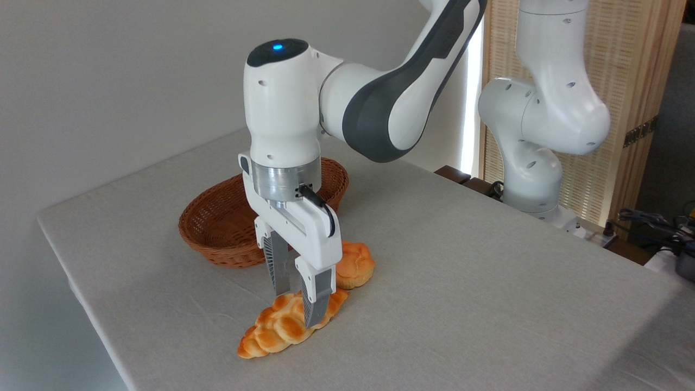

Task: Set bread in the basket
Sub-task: 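Lower the gripper around the braided loaf and close on it, then lift the braided loaf and carry it over the wicker basket, then lower the braided loaf into the basket and open the gripper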

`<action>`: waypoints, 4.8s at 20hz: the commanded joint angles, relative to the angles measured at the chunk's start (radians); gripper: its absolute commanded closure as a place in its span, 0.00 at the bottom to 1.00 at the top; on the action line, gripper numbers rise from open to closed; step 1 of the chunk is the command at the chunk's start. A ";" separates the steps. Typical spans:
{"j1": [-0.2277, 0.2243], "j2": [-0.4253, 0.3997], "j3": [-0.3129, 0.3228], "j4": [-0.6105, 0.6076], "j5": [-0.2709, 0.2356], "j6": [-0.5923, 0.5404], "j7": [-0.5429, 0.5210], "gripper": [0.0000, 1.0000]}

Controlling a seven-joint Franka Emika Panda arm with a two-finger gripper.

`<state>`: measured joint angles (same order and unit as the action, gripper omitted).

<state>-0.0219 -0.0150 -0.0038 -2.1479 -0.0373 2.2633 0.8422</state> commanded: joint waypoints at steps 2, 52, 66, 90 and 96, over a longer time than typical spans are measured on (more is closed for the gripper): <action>-0.004 0.006 0.005 -0.010 0.008 0.027 0.014 0.00; -0.009 -0.062 -0.278 0.250 -0.184 -0.372 -0.248 0.60; -0.010 0.006 -0.378 0.146 -0.181 -0.194 -0.290 0.00; -0.004 0.001 -0.366 0.167 -0.181 -0.195 -0.293 0.00; -0.003 0.003 -0.288 0.328 -0.165 -0.301 -0.285 0.00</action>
<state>-0.0269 -0.0073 -0.3468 -1.9271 -0.2029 2.0551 0.5456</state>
